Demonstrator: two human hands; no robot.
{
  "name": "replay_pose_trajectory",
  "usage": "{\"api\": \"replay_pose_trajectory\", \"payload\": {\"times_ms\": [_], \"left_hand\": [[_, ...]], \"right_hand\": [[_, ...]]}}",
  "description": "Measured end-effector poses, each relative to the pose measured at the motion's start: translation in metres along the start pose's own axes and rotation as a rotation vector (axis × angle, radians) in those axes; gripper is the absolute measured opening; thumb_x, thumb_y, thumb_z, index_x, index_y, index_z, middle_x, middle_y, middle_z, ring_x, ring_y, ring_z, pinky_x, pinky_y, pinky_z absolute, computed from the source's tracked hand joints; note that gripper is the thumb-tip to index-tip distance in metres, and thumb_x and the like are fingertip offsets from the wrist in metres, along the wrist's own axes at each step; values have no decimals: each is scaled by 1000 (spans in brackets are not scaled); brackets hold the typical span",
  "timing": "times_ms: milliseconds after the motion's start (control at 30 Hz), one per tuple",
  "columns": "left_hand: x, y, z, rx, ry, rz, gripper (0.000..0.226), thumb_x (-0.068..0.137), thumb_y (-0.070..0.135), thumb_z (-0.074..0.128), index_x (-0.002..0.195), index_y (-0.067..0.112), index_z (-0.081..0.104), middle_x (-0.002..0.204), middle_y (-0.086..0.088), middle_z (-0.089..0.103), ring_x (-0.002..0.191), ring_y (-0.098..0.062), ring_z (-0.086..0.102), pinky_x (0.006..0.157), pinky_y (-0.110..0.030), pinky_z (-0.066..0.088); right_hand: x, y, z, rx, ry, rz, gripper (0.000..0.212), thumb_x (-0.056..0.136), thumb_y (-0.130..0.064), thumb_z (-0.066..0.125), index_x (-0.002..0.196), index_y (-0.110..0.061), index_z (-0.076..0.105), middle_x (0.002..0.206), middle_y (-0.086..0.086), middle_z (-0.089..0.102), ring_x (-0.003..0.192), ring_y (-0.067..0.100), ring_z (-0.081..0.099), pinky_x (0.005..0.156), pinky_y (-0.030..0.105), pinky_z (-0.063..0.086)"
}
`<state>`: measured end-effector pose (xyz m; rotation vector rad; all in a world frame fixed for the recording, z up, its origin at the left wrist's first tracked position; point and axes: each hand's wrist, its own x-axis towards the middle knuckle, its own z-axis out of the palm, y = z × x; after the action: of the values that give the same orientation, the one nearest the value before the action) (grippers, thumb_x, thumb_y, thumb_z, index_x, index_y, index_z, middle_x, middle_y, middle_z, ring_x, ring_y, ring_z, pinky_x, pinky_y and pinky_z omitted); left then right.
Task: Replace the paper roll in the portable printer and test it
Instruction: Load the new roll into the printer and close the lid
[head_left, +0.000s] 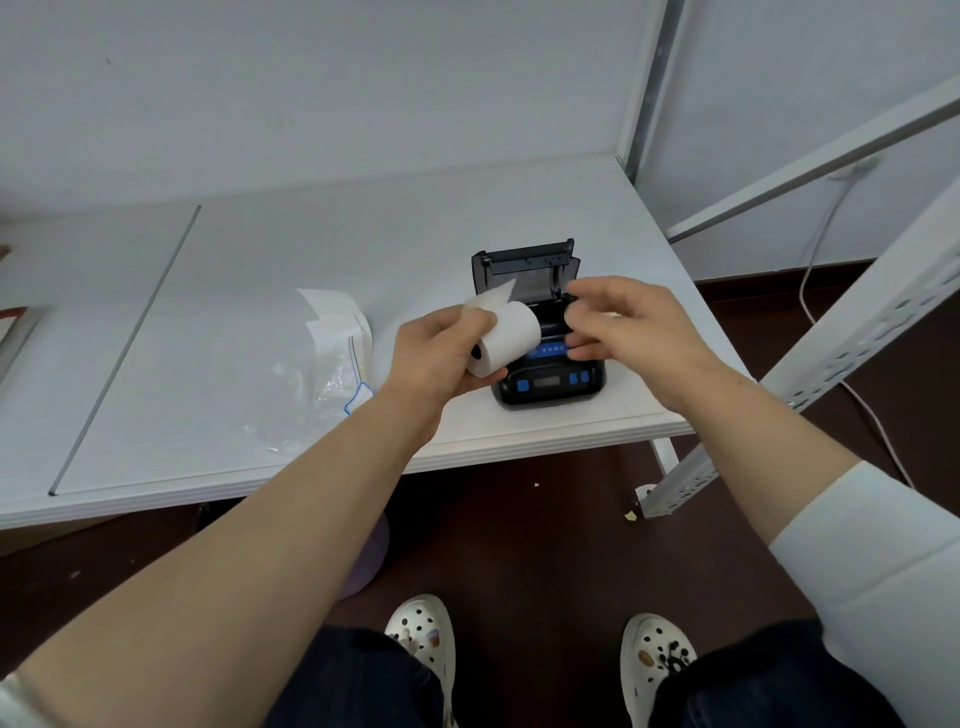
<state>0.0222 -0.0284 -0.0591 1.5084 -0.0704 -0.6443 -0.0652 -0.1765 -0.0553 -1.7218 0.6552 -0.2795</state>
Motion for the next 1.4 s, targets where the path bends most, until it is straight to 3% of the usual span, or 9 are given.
{"api": "replay_pose_trajectory", "payload": {"times_ms": [67, 167, 467, 667, 833, 933, 1067, 1233, 1400], "left_hand": [[-2, 2, 4, 109, -75, 74, 12, 85, 8, 61, 85, 15, 71, 90, -1, 66, 83, -18, 63, 73, -35, 61], [-2, 6, 10, 246, -126, 179, 18, 82, 7, 66, 94, 19, 73, 98, 1, 68, 87, -14, 64, 83, -36, 58], [10, 13, 18, 240, -158, 215, 27, 74, 1, 73, 84, 26, 71, 98, -1, 68, 89, -18, 63, 87, -36, 56], [17, 20, 21, 145, -166, 66, 30, 86, 8, 52, 111, 17, 66, 94, 3, 65, 87, -10, 62, 76, -20, 54], [28, 9, 24, 255, -42, 106, 42, 84, 10, 68, 124, 6, 59, 83, 0, 60, 87, -19, 62, 94, -34, 53], [33, 8, 25, 310, -3, 120, 46, 83, 10, 69, 127, 3, 57, 95, -6, 60, 92, -23, 62, 99, -39, 51], [36, 11, 30, 411, 28, 131, 8, 83, 11, 69, 90, 14, 64, 97, -8, 55, 90, -26, 58, 99, -45, 49], [44, 6, 31, 567, 42, 178, 35, 84, 10, 66, 60, 24, 44, 86, -10, 54, 78, -21, 50, 90, -46, 51], [54, 2, 33, 752, 42, 234, 37, 86, 12, 63, 60, 24, 39, 84, -9, 52, 77, -22, 47, 75, -39, 52]], "right_hand": [[0, -11, 1, 180, -127, 153, 32, 89, -35, 58, 115, -17, 62, 105, 14, 68, 82, 23, 69, 71, 31, 59], [6, -20, -2, 129, -223, 279, 54, 82, -63, 49, 103, -17, 67, 91, 11, 74, 82, 24, 72, 69, 35, 59], [17, -19, -7, 314, -175, 294, 14, 83, -6, 65, 97, -6, 64, 98, 14, 67, 88, 25, 69, 66, 28, 60], [25, -15, -3, 328, -76, 213, 27, 84, -7, 66, 109, -13, 58, 112, 13, 63, 93, 24, 66, 69, 30, 59], [32, -11, 7, 37, 67, 71, 19, 85, -15, 65, 102, -16, 56, 120, 7, 50, 91, 24, 63, 67, 26, 59], [35, -9, 10, -130, 102, 17, 16, 85, -20, 65, 97, -16, 55, 110, 8, 52, 87, 24, 63, 63, 25, 59], [40, -10, 12, -392, 143, -49, 24, 83, -31, 66, 99, -14, 60, 90, 3, 59, 87, 29, 66, 82, 44, 56], [45, -11, 16, -540, 122, -42, 25, 84, -23, 65, 99, -3, 64, 102, 15, 70, 90, 34, 67, 87, 44, 54], [51, -10, 20, -653, 102, -30, 24, 83, -14, 64, 103, 0, 66, 102, 20, 71, 92, 34, 67, 87, 39, 53]]}}
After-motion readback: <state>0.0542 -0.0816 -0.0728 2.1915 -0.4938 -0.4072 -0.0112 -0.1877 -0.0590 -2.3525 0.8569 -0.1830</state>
